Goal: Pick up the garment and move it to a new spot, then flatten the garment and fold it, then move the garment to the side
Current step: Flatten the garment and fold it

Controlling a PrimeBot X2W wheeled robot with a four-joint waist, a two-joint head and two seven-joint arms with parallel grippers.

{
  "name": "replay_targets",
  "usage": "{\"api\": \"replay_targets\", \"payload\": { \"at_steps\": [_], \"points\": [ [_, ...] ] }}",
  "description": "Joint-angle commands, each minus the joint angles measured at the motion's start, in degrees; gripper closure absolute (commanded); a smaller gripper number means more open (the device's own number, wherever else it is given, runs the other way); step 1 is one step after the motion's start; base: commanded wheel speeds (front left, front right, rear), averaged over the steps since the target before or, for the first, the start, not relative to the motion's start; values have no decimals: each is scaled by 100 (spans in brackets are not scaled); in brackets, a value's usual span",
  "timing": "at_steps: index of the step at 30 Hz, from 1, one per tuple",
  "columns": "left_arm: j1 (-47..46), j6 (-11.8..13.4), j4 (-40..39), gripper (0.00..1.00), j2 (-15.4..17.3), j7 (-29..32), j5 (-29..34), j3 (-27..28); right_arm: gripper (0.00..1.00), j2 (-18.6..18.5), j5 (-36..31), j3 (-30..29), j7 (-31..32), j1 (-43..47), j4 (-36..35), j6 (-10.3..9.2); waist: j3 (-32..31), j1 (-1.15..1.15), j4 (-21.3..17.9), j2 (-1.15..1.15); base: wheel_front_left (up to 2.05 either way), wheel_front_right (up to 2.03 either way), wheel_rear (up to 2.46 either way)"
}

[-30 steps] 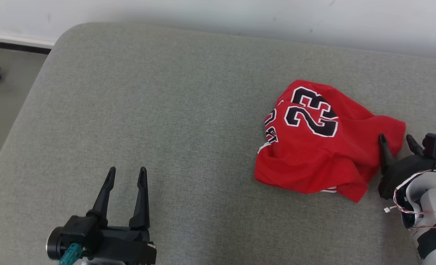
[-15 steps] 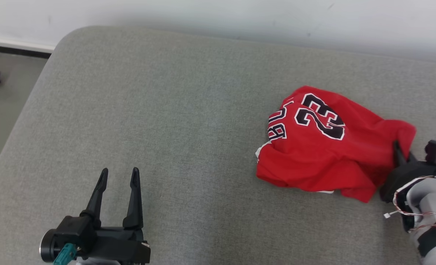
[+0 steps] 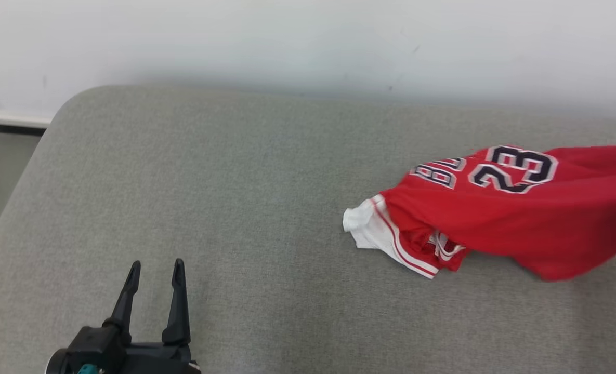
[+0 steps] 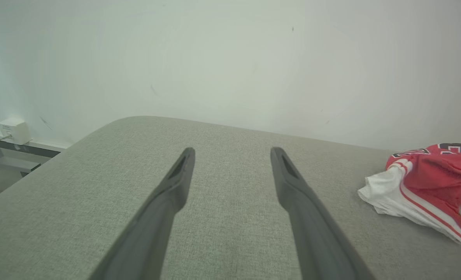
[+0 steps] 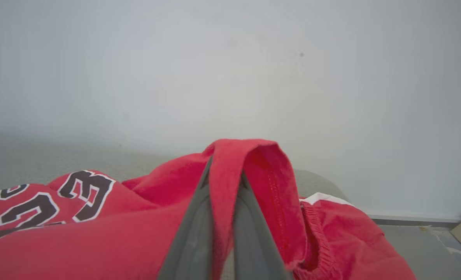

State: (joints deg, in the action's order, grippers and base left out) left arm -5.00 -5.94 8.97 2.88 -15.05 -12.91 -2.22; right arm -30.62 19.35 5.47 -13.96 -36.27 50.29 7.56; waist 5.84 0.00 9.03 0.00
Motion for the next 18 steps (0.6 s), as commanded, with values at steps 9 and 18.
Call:
{"api": "replay_targets", "payload": {
  "at_steps": [9,18],
  "points": [
    [261,56,-126,0,1,-17,19,-25,100,-862,6,-257,772,232,-1719,-16,-273,0,-195,0,0,0,0],
    [275,102,-157,0,1,-17,-77,-128,100,-414,-132,-28,1445,248,-3157,-16,-328,0,-106,0,0,0,0]
  ]
}}
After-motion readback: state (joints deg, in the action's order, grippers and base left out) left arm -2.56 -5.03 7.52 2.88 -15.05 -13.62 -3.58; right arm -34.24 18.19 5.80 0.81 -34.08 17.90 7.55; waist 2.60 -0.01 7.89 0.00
